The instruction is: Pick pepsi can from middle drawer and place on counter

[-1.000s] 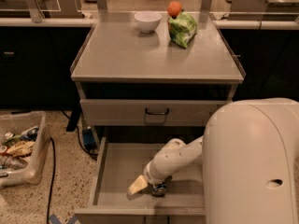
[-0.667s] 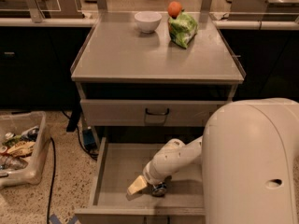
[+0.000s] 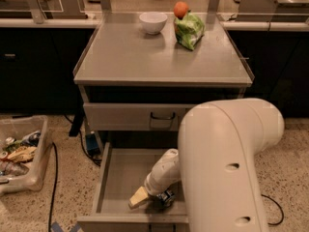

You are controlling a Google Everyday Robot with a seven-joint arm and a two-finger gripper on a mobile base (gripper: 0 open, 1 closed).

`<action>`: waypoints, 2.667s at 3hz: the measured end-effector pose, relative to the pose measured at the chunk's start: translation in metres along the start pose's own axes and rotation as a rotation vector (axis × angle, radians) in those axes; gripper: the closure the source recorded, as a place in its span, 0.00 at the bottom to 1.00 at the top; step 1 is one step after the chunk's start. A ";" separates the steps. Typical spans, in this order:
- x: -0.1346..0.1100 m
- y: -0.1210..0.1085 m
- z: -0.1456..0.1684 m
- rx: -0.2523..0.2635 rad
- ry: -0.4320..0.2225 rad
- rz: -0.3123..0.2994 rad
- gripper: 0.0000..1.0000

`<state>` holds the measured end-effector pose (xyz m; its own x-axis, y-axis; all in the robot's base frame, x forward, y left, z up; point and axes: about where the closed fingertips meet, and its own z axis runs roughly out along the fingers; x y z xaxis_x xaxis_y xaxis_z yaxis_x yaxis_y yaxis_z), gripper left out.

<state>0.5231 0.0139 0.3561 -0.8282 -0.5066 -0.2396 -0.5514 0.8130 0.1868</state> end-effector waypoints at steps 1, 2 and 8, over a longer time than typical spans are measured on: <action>0.001 0.000 0.001 0.000 0.003 0.003 0.00; 0.001 0.000 0.001 0.000 0.003 0.003 0.19; -0.084 0.029 -0.117 -0.301 -0.156 0.096 1.00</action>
Offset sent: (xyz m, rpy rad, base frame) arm -0.0006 0.0005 -0.0013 -0.0019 0.0033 -0.0021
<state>0.5650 0.0469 0.4930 -0.8654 -0.3626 -0.3459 -0.4955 0.7221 0.4827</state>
